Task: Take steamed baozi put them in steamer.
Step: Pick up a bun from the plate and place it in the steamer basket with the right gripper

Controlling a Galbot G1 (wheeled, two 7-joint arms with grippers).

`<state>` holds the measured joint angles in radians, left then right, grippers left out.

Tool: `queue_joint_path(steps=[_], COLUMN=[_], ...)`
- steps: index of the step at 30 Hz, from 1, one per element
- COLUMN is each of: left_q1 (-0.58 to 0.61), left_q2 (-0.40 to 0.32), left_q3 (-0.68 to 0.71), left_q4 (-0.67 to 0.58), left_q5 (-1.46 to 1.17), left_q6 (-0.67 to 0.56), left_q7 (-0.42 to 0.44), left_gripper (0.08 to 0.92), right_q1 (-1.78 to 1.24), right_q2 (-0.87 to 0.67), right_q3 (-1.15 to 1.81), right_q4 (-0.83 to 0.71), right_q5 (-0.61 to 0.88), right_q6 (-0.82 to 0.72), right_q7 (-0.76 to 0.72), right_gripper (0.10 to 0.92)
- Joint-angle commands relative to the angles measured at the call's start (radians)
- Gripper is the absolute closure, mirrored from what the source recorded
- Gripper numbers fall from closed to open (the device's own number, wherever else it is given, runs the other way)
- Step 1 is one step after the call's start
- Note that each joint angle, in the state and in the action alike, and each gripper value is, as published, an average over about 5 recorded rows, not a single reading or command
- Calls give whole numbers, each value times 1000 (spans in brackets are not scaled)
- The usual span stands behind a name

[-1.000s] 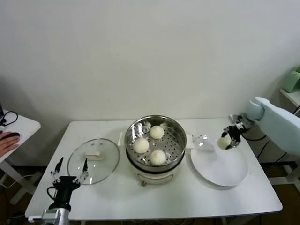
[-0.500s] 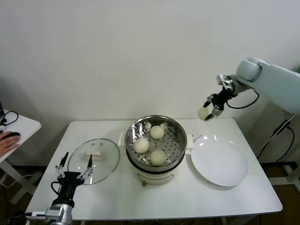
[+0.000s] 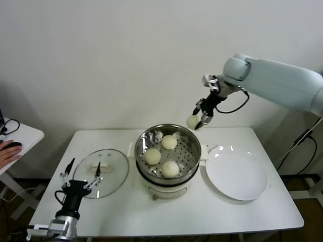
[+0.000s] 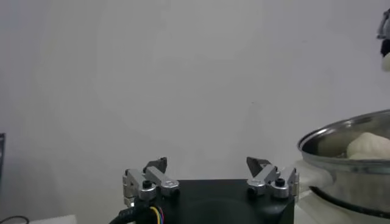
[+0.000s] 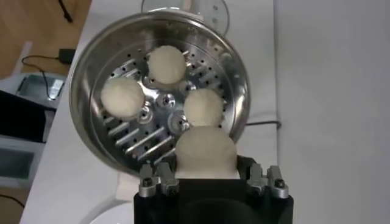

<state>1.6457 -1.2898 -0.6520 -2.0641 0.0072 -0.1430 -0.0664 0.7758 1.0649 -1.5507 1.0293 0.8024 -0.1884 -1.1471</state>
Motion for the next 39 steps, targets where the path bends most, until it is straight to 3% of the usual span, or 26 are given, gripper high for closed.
queue_joint_path(steps=[1,39], left_q1=[-4,-9], left_q2=[10,-23], left_q3=[3,14], left_q4=[4,12], left_q5=[25,26], left_q6=[-12,-10], left_q7=[5,6], left_gripper=[177,177], right_q1=[-77,-156], right_q2=[130,101], right_q3=[-20,-87], right_q4=[26,14], right_q5=[23,-31], right_q6=[-35,-38], right_q7=[26,33], right_gripper=[380,343])
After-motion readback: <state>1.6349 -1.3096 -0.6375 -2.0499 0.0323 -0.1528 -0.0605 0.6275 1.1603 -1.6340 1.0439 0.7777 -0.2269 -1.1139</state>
